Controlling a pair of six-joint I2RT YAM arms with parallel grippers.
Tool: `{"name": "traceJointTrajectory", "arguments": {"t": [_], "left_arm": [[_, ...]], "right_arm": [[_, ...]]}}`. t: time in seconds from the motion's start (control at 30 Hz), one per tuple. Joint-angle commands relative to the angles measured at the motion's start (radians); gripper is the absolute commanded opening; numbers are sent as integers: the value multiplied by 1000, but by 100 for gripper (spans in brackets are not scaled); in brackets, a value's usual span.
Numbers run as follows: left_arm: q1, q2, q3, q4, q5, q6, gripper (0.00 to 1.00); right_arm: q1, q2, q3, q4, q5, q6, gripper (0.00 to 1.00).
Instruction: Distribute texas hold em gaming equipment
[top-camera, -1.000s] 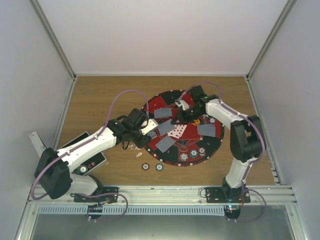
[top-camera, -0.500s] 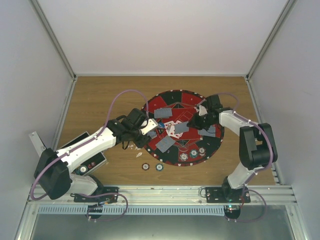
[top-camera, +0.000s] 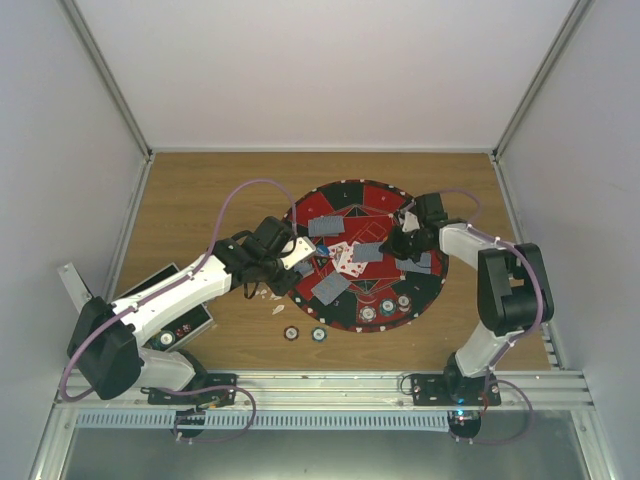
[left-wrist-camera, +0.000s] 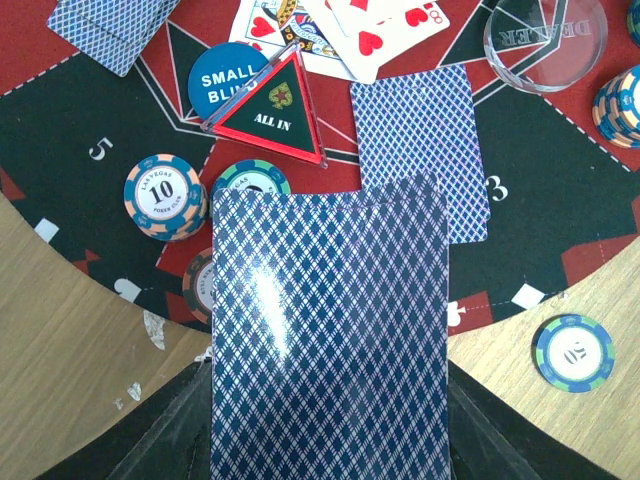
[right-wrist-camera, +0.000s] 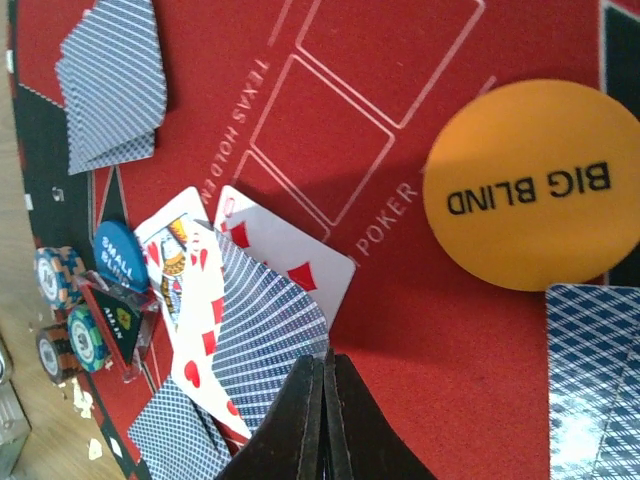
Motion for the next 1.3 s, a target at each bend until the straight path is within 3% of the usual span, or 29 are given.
{"name": "traceJointTrajectory", "arguments": {"t": [0.0,0.27,0.57,0.7,0.9,1.27], "left_arm": [[-6,-25,-2,39,-9,-6,54],[-6,-22,0,39,-9,-5,54],[-6,-22,2,43,-9,-4,54],[-6,-27,6,48,-4,0,54],[-6,-27,8,53,2,6,54],[-6,-31,11,53,1,4,54]], "right_arm": [[-15,28,-19,-13,44,23,3],[-16,32,-10,-39,84,28,17],[-18,-28,41,-116,160,-33,41],[-11,-18,119,-119,-50,-131,62],[113,135,314,-287,-391,-253,66],[317,325,535,-508,-516,-410,72]]}}
